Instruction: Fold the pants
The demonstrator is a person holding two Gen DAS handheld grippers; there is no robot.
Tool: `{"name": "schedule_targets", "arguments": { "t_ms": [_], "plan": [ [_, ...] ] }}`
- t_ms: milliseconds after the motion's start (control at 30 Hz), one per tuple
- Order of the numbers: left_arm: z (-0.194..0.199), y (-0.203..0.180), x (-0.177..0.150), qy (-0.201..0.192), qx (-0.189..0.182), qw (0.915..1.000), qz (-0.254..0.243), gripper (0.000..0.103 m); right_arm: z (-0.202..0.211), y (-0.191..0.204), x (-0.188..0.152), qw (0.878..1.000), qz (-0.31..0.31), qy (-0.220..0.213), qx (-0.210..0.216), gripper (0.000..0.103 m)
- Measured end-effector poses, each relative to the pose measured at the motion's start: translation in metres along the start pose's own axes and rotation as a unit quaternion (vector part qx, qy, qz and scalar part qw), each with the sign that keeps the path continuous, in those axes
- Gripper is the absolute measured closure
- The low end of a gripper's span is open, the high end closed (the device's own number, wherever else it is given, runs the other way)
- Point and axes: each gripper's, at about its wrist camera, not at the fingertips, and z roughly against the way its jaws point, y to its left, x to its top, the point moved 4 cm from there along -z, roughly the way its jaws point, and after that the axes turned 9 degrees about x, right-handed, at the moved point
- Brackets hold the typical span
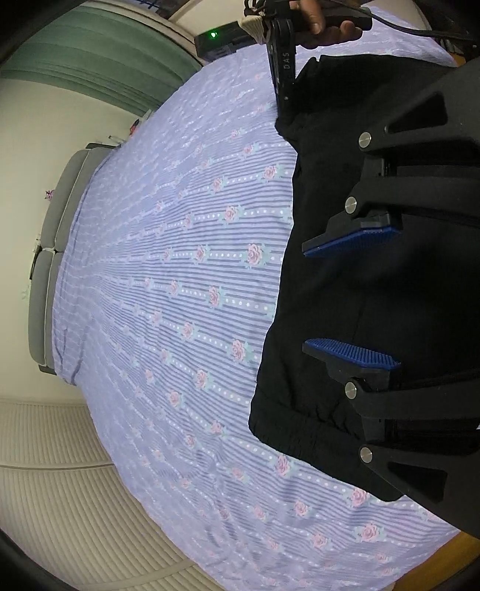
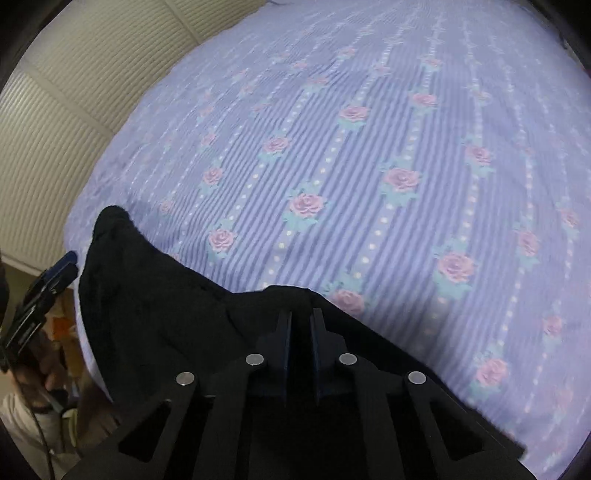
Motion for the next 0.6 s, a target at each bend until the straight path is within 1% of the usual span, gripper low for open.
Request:
{"name": "schedule_targets", "arguments": {
  "t_ms": [67, 167, 233, 300, 367, 467, 500, 533, 567, 600],
  "plan": [
    [-0.003, -0.004, 0.002, -0.001, 0.003, 1.0, -0.003, 0.058, 0.005, -0.005, 0.003, 1.0, -0.01, -0.018, -0.003, 0.1],
    [-0.008, -0.013, 0.007, -0.006, 0.003, 0.9999, -0.009, 0.058, 0.016, -0.015, 0.01, 0.998, -0.025, -0.048, -0.025, 0.101],
    [-0.01, -0.02, 0.01, -0.012, 0.005, 0.9998, -0.016, 0.057, 0.019, -0.022, 0.013, 0.997, -0.041, -0.059, -0.037, 0.101],
    [-0.012, -0.024, 0.012, -0.015, 0.008, 0.9996, -0.022, 0.057, 0.018, -0.03, 0.017, 0.996, -0.052, -0.058, -0.035, 0.101],
    [-0.015, -0.026, 0.011, -0.014, 0.009, 0.9995, -0.026, 0.057, 0.013, -0.03, 0.017, 0.996, -0.05, -0.053, -0.045, 0.101],
    [-0.012, -0.022, 0.009, -0.013, 0.011, 0.9995, -0.026, 0.057, 0.017, -0.028, 0.014, 0.994, -0.032, -0.063, -0.085, 0.096],
    [-0.011, -0.02, 0.008, -0.012, 0.01, 0.9996, -0.025, 0.057, 0.022, -0.025, 0.013, 0.992, -0.027, -0.069, -0.101, 0.088],
    [-0.009, -0.018, 0.007, -0.011, 0.009, 0.9996, -0.025, 0.057, 0.026, -0.022, 0.01, 0.991, -0.025, -0.078, -0.11, 0.072],
    [-0.005, -0.016, 0.006, -0.012, 0.008, 0.9996, -0.024, 0.057, 0.039, -0.02, 0.005, 0.987, -0.023, -0.098, -0.123, 0.063],
    [-0.003, -0.014, 0.005, -0.014, 0.007, 0.9996, -0.026, 0.057, 0.051, -0.016, -0.001, 0.984, -0.023, -0.118, -0.132, 0.049]
  ]
}}
